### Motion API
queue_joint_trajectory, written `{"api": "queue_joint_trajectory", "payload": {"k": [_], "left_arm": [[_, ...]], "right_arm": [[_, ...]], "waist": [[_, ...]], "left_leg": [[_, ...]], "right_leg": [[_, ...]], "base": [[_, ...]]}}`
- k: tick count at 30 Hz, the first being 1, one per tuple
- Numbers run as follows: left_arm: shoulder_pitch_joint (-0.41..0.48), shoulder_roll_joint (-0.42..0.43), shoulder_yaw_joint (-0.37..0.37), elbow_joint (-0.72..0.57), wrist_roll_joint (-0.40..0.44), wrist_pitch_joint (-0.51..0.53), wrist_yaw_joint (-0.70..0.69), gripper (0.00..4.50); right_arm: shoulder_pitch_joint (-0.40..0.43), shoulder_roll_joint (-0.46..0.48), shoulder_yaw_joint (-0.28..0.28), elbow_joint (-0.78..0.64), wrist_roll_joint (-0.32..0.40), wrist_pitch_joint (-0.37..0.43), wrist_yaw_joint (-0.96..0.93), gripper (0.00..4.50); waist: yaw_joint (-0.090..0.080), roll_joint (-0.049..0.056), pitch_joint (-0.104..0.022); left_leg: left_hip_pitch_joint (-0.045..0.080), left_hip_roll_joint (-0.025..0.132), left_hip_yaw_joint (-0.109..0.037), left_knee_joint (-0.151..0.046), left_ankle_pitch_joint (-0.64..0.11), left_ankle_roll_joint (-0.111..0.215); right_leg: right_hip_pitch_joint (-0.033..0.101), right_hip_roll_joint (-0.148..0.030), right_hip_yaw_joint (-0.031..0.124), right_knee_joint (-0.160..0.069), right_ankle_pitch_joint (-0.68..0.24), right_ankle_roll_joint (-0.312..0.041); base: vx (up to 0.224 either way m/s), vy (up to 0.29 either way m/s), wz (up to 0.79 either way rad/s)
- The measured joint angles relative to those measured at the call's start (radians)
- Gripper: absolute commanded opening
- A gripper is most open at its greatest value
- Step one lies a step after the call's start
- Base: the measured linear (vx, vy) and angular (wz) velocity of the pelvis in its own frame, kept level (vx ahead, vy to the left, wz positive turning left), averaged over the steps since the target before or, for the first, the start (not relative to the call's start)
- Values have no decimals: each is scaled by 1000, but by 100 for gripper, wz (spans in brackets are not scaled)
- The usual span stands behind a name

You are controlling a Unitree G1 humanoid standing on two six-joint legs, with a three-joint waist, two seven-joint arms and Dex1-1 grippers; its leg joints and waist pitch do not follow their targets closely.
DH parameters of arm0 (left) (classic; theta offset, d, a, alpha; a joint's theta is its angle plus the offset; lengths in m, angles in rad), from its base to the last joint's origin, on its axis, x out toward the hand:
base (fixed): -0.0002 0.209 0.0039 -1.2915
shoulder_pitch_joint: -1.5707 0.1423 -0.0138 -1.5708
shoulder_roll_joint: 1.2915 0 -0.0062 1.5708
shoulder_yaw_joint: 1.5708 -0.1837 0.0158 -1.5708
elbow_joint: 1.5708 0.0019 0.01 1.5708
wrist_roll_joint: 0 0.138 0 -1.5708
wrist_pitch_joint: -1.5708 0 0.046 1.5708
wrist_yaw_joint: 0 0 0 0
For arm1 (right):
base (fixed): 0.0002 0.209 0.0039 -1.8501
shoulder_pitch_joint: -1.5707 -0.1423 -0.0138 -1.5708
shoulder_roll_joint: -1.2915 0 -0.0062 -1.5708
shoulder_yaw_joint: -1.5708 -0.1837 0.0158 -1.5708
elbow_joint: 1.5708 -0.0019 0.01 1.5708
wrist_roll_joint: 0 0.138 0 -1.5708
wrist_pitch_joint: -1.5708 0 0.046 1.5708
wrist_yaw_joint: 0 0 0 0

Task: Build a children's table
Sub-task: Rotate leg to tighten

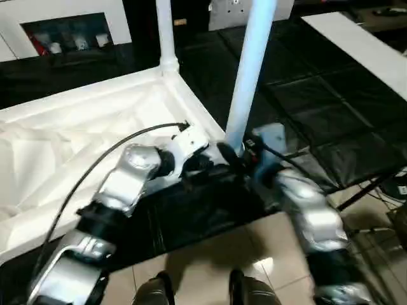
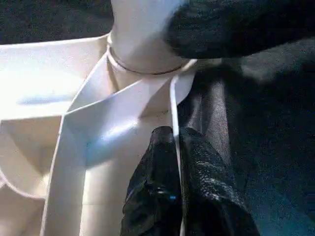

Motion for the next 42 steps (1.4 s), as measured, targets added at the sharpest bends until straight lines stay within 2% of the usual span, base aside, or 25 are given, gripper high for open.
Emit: {"api": "queue_joint_trajectory", "payload": {"k": [2,4,5,7,10,12,17,18,23,24,27,30,42], "left_arm": [[11,33,-7,-12,-15,-39,-59,0],[16,57,-8,-15,-26,-69,-109,0],[19,74,-12,-18,-38,-96,-146,0],[21,95,-17,-18,-52,-123,-186,0],[22,131,-19,-15,-76,-153,-261,0],[21,149,-23,-13,-91,-171,-310,0],[14,167,-56,8,-99,-219,-405,0],[10,169,-66,15,-100,-230,-416,0],[-1,170,-83,35,-99,-262,-436,0],[-5,169,-85,41,-98,-270,-438,0],[-7,166,-85,48,-93,-280,-440,0],[-13,166,-86,62,-93,-291,-450,0],[-22,166,-92,79,-91,-311,-461,0]], "right_arm": [[8,-60,0,-18,32,2,99,400],[6,-89,6,-21,48,2,168,407],[4,-123,15,-20,56,2,220,418],[2,-167,22,-18,64,1,279,433],[-29,-237,43,0,83,-8,393,433],[-54,-263,46,13,94,-16,456,433],[-94,-296,99,77,95,-47,585,433],[-104,-306,111,93,94,-55,610,408],[-132,-318,135,130,94,-64,686,386],[-146,-320,141,144,94,-64,699,358],[-153,-321,147,147,95,-64,724,348],[-159,-322,165,166,96,-72,758,312],[-177,-329,177,189,98,-75,803,220]], "waist": [[11,0,-1],[17,0,-1],[27,0,-1],[36,0,-1],[36,-1,-2],[38,-1,-2],[41,-2,-2],[40,-2,-2],[39,-8,-2],[39,-10,-2],[40,-12,-3],[41,-14,-5],[49,-20,-8]], "left_leg": [[0,1,2,0,0,0],[0,2,7,0,0,0],[-2,5,13,-1,0,0],[-4,8,14,-1,1,3],[-9,10,16,1,0,3],[-19,12,16,10,-2,5],[-21,13,16,28,-7,4],[-21,12,17,30,-7,4],[-21,12,22,34,-9,0],[-21,12,22,36,-9,0],[-22,12,22,36,-8,1],[-22,12,22,36,-8,1],[-22,13,22,37,-7,3]], "right_leg": [[-1,1,2,5,17,1],[-6,1,8,20,19,3],[-12,1,8,26,14,9],[-16,2,8,34,7,10],[-24,4,7,38,3,6],[-33,4,7,46,2,4],[-29,2,8,51,3,-3],[-29,2,10,51,5,-5],[-27,2,16,50,5,-5],[-27,2,17,50,5,-6],[-27,2,17,51,7,-8],[-27,2,16,52,9,-8],[-27,2,16,55,9,-7]], "base": [[77,-41,8],[71,-56,13],[68,-57,9],[68,-51,4],[35,-20,-1],[0,0,0],[0,0,0],[0,0,0],[0,0,0],[0,0,0],[0,0,0],[0,0,0],[0,0,0]]}}
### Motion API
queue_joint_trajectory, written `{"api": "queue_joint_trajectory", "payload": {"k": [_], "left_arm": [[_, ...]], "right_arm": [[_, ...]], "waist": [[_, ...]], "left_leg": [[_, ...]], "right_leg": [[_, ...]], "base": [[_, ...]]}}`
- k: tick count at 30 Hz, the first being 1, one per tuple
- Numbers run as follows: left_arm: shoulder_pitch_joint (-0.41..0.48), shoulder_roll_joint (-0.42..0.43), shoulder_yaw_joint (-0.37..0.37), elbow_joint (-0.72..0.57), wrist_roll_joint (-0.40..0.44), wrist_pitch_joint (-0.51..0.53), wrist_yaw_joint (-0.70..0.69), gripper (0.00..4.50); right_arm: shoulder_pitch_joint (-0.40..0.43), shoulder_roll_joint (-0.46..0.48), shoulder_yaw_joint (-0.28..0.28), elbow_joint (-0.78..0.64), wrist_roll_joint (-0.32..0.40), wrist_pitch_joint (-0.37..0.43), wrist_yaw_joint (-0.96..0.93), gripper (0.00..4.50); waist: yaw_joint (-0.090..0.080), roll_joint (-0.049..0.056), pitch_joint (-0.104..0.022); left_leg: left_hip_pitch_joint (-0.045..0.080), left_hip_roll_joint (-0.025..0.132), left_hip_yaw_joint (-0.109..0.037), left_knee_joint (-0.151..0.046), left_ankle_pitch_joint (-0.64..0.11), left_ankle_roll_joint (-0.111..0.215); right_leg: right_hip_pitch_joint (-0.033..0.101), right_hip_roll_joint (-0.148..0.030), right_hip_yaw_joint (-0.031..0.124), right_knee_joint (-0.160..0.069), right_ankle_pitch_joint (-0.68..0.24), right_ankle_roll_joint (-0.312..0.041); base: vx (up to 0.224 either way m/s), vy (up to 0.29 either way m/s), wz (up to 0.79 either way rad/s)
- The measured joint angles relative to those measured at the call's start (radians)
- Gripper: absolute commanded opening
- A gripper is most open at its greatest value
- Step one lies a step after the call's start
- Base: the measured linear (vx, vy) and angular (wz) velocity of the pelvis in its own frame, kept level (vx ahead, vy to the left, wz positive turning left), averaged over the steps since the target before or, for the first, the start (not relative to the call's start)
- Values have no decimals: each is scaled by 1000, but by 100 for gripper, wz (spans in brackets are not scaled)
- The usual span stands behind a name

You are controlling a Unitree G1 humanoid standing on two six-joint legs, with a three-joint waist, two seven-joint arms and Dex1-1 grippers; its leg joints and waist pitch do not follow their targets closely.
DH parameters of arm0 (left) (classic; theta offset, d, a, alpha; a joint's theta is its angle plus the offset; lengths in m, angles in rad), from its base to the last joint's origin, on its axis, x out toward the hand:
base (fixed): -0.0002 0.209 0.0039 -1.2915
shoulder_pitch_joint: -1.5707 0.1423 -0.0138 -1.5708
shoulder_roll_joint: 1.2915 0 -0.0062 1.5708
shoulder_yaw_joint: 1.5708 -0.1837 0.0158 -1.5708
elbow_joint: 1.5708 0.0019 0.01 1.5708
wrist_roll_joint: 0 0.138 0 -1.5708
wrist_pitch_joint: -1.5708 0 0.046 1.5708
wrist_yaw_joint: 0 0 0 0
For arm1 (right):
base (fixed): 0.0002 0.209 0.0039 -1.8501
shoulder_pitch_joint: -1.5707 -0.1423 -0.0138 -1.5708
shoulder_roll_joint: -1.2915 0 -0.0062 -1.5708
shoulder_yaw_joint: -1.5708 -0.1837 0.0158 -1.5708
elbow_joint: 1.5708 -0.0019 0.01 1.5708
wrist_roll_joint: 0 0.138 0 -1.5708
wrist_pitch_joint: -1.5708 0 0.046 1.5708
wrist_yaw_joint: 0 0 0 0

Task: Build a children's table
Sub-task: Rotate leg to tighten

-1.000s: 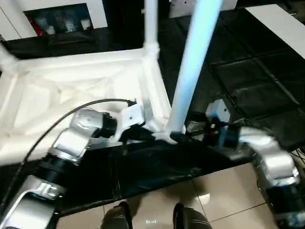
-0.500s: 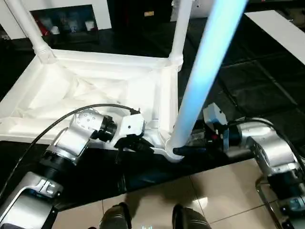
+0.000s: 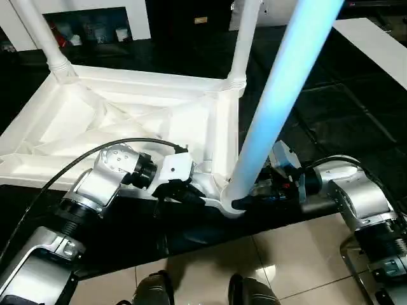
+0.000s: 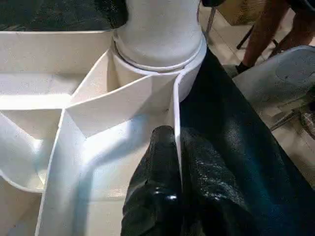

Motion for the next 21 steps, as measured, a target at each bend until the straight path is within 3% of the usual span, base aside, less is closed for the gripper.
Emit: {"api": "queue_joint_trajectory", "payload": {"k": [9,13,16,21], "left_arm": [[-1,-8,-11,-4,-1,13,-2,0],[9,-15,0,-24,-4,60,9,0],[21,-17,22,-34,-4,115,51,0],[10,-79,96,0,41,226,246,0]], "right_arm": [[32,-14,-5,-44,9,38,3,202],[66,11,-26,-82,20,76,-48,202],[99,52,-51,-109,22,111,-143,202],[102,235,-136,-121,-49,188,-517,201]], "waist": [[18,-1,-2],[15,-1,-4],[8,0,-7],[-40,-6,-11]], "left_leg": [[1,0,0,0,0,0],[1,0,0,1,-1,-1],[4,1,0,1,-1,-4],[6,3,-1,1,2,-8]], "right_leg": [[0,0,0,1,0,0],[1,0,1,2,0,0],[1,0,1,3,-1,1],[0,1,-2,-1,-7,13]], "base": [[0,0,0],[0,0,0],[0,0,0],[0,0,0]]}}
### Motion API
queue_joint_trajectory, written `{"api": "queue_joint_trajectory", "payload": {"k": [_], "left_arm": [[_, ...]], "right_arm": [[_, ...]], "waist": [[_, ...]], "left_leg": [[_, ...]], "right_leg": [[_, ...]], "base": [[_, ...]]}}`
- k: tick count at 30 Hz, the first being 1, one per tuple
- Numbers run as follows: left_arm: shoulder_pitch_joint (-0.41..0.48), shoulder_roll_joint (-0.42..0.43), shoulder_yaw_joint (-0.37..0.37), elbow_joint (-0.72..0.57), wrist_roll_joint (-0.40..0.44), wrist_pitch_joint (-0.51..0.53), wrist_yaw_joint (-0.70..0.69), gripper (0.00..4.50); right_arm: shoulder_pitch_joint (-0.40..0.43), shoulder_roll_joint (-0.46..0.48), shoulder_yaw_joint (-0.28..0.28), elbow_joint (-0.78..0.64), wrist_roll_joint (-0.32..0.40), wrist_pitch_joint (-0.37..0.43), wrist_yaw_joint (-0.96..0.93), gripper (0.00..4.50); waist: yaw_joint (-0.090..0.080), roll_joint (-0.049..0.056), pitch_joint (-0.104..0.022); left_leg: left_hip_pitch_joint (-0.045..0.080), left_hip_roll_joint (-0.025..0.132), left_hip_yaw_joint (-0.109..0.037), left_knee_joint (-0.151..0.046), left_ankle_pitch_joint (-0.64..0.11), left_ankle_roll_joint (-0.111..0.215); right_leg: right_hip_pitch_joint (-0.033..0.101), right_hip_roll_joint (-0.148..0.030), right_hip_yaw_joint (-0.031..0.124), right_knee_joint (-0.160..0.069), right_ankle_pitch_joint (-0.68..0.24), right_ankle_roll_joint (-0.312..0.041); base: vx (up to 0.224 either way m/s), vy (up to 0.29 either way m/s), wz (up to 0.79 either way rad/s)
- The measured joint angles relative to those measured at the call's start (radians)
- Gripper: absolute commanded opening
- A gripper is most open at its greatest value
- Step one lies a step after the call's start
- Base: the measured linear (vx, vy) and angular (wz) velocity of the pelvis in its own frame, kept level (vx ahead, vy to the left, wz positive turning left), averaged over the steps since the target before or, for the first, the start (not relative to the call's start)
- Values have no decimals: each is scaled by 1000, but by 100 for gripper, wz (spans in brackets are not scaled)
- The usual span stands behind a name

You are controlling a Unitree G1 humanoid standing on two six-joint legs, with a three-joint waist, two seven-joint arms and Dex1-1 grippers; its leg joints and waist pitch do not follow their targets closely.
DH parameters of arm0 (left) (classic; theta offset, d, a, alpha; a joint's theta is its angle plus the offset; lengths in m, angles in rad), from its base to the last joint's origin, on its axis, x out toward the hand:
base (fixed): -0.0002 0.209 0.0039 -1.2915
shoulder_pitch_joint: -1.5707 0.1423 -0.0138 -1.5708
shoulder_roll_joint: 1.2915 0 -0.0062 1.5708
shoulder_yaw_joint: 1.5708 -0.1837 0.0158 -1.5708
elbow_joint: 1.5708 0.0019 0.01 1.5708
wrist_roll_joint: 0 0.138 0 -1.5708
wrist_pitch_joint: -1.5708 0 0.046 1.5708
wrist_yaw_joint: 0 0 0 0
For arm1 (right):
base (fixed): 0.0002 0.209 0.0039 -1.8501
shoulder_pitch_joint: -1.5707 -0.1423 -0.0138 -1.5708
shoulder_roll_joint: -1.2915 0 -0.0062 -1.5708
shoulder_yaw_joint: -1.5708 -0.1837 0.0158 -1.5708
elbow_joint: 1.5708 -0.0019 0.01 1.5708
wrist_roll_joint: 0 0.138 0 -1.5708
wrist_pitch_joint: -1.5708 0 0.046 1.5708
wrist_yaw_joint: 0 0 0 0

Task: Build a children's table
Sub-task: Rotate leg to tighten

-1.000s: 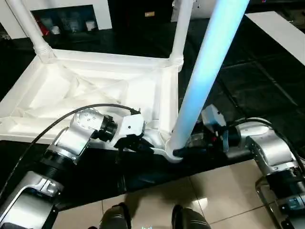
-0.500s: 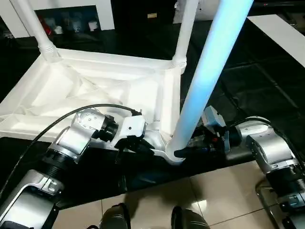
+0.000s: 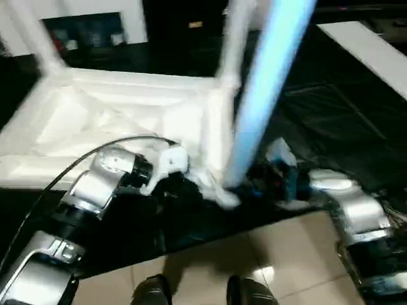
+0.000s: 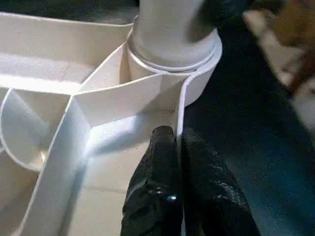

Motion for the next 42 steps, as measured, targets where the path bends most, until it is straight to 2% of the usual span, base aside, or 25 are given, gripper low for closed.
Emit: {"api": "queue_joint_trajectory", "payload": {"k": [2,5,7,11,12,13,15,16,20,22,24,27,28,30,33,34,36,39,40,42], "left_arm": [[-14,-37,5,16,12,27,62,0],[-53,-104,27,76,38,68,190,0],[-85,-155,43,122,61,90,285,0],[-126,-242,71,186,82,124,458,0],[-132,-250,73,193,87,126,473,0],[-137,-262,76,200,92,130,494,0],[-140,-266,78,201,96,130,502,0],[-140,-266,78,202,96,129,502,0],[-139,-256,71,201,97,108,479,0],[-135,-251,68,198,97,93,468,0],[-126,-248,66,194,96,57,455,0],[-119,-239,52,194,96,-8,438,0],[-119,-231,44,202,97,-48,433,0],[-116,-223,41,225,96,-131,419,0],[-118,-219,56,258,94,-196,427,0],[-119,-220,68,272,87,-217,429,44],[-118,-219,95,293,62,-256,436,54],[-118,-214,131,295,29,-277,434,69],[-118,-215,140,294,19,-277,433,87],[-110,-216,175,263,-24,-258,435,98]], "right_arm": [[-7,36,-21,0,-21,17,-99,201],[-49,138,-56,42,-72,36,-303,200],[-96,211,-85,100,-107,30,-448,199],[-204,299,-123,247,-152,-15,-678,199],[-213,305,-128,264,-154,-25,-697,254],[-229,314,-135,291,-156,-43,-723,268],[-238,336,-142,315,-163,-70,-747,274],[-238,338,-144,317,-166,-78,-749,305],[-231,340,-137,322,-175,-115,-740,323],[-220,336,-129,319,-177,-140,-732,350],[-188,316,-102,296,-190,-173,-723,364],[-118,283,-83,208,-189,-188,-679,383],[-75,265,-91,135,-176,-182,-662,395],[11,238,-102,-2,-146,-175,-626,416],[85,207,-138,-124,-117,-174,-609,440],[113,202,-151,-162,-104,-172,-604,440],[179,193,-163,-234,-75,-170,-591,450],[251,175,-161,-288,-57,-153,-572,450],[262,171,-159,-294,-54,-142,-569,450],[322,153,-138,-356,-51,-122,-541,450]], "waist": [[-5,1,-1],[-12,2,-3],[-17,3,-4],[-30,7,-6],[-30,7,-6],[-30,7,-6],[-31,7,-6],[-31,7,-6],[-29,7,-6],[-27,7,-6],[-24,7,-5],[-9,6,-5],[1,6,-5],[8,5,-5],[6,4,-5],[5,4,-5],[4,4,-5],[-1,3,-5],[-1,3,-5],[3,3,-5]], "left_leg": [[0,0,-1,0,0,0],[2,-4,-1,0,0,0],[1,-5,-2,0,0,0],[0,-11,-3,-4,0,1],[-1,-12,-4,-4,0,1],[-1,-12,-3,-5,0,1],[-2,-13,-3,-5,2,4],[-2,-13,-3,-5,2,5],[-1,-13,-1,-5,3,8],[-1,-13,-1,-5,3,8],[-1,-12,-1,-7,3,8],[-2,-11,-1,-12,3,8],[-2,-11,-1,-14,3,8],[-2,-10,-1,-14,3,7],[-3,-10,-1,-15,3,7],[-3,-10,-1,-16,3,7],[-6,-10,-1,-17,3,7],[-6,-9,-1,-17,2,8],[-7,-9,-1,-17,2,8],[-8,-8,-1,-17,1,8]], "right_leg": [[0,0,-1,-6,0,0],[-1,-1,1,-10,0,0],[-1,-1,0,-15,0,1],[-1,-3,2,-33,-1,1],[-1,-3,3,-35,-1,1],[0,-3,2,-40,0,1],[-1,-3,3,-43,0,0],[-1,-3,4,-43,0,0],[-2,-3,5,-41,10,-9],[-2,-3,5,-41,18,-8],[-2,-3,4,-41,23,-4],[-3,-2,4,-39,27,0],[-4,-2,4,-39,28,2],[-3,-2,4,-39,34,11],[-4,-2,4,-39,36,14],[-4,-2,4,-39,36,14],[-6,-1,3,-39,37,14],[-7,-1,2,-39,38,13],[-8,-1,2,-39,38,13],[-9,-1,1,-38,39,13]], "base": [[0,0,0],[0,0,0],[0,0,0],[0,0,0],[0,0,0],[0,0,0],[-9,26,-6],[0,0,0],[0,0,0],[0,0,0],[0,0,0],[0,0,0],[0,0,0],[0,0,0],[0,0,0],[0,0,0],[0,0,0],[0,0,0],[0,0,0],[0,0,0]]}}
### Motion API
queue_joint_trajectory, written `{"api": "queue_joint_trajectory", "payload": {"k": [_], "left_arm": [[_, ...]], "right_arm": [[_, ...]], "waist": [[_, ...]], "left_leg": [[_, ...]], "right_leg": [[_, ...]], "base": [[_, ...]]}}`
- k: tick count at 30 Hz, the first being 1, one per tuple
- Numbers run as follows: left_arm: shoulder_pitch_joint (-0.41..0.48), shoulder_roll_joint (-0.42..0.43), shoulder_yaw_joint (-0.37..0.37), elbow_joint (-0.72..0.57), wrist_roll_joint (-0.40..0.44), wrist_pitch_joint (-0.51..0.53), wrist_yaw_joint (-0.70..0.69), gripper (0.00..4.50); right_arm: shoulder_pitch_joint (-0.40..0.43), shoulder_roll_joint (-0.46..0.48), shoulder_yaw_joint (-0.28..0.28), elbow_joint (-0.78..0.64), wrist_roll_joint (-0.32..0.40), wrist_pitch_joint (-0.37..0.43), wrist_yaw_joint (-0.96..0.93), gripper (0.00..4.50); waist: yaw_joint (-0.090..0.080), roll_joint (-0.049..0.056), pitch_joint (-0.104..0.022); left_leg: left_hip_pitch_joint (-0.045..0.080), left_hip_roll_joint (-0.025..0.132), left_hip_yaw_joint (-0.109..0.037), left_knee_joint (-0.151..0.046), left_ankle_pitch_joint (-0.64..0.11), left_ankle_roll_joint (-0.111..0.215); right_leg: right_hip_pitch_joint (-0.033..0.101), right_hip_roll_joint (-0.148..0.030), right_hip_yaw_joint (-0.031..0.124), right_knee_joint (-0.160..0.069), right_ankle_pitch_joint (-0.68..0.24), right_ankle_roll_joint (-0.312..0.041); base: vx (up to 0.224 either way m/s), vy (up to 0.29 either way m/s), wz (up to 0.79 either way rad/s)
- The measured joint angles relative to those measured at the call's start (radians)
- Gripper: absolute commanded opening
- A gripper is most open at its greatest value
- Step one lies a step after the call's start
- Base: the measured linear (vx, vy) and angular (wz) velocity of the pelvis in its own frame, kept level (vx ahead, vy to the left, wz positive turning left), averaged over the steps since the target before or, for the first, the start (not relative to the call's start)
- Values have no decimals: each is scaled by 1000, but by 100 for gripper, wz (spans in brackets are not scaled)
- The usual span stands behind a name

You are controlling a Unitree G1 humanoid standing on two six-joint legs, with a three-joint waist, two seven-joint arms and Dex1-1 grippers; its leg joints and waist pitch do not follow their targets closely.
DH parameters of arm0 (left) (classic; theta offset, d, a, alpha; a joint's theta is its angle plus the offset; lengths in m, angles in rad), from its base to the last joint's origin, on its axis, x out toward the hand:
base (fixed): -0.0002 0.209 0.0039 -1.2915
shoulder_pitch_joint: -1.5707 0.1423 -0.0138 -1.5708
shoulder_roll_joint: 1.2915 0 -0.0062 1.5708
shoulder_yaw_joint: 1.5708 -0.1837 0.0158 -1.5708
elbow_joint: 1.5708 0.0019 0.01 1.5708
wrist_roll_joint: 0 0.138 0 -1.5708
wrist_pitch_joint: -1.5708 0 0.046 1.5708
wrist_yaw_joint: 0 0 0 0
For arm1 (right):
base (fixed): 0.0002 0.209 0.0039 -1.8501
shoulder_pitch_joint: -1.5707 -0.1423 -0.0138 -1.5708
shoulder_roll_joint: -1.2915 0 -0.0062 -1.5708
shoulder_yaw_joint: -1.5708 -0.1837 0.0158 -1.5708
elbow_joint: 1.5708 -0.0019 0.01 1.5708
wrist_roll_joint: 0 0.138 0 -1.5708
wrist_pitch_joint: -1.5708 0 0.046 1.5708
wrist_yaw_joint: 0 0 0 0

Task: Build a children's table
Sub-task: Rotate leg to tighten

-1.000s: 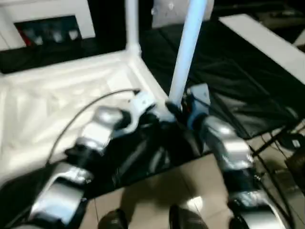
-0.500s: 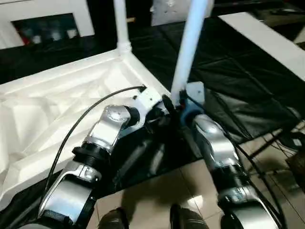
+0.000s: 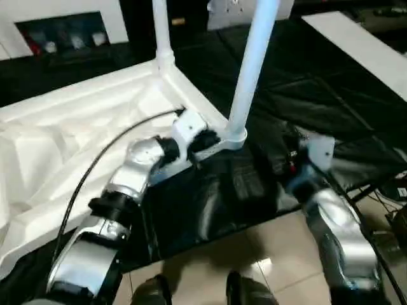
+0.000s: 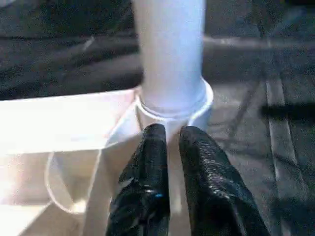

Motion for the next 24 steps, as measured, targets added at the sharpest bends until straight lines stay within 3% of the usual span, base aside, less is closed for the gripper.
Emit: {"api": "queue_joint_trajectory", "payload": {"k": [2,3,5,7,9,12,20,24], "left_arm": [[4,2,32,-29,-29,3,10,104],[30,-1,56,-89,-50,-1,24,131],[85,1,58,-198,-49,-66,57,139],[113,20,36,-258,5,-131,98,145],[143,48,11,-326,69,-200,135,177],[174,55,10,-396,120,-237,176,182],[249,22,20,-553,99,-198,202,251],[298,-68,61,-618,-24,-67,263,284]], "right_arm": [[36,-9,17,-37,8,17,14,450],[51,-16,28,-58,13,23,24,450],[68,-23,36,-90,14,22,30,450],[65,-22,43,-98,13,18,28,450],[67,-21,43,-106,13,10,27,450],[67,-21,45,-107,15,0,27,450],[64,-34,72,-126,33,3,54,450],[65,-32,91,-126,33,22,55,450]], "waist": [[0,0,0],[-1,0,0],[-1,0,0],[0,0,0],[-1,0,0],[0,0,0],[0,-1,-1],[-1,-2,-1]], "left_leg": [[-1,0,0,0,-1,0],[-1,0,0,0,-2,-2],[-2,1,0,1,-2,-1],[-2,1,0,1,-2,-1],[-1,1,0,1,-2,-2],[-1,1,0,2,-2,-2],[-1,1,0,8,-2,-2],[-1,1,0,11,-2,-2]], "right_leg": [[-1,0,0,0,1,-1],[-1,0,0,0,1,-1],[-1,0,0,0,1,-1],[-1,0,0,0,0,0],[0,0,0,0,-2,3],[1,0,0,0,-2,4],[2,0,1,2,-2,3],[3,0,1,2,-2,4]], "base": [[0,0,0],[0,0,0],[0,0,0],[0,0,0],[0,0,0],[0,0,0],[0,0,0],[0,0,0]]}}
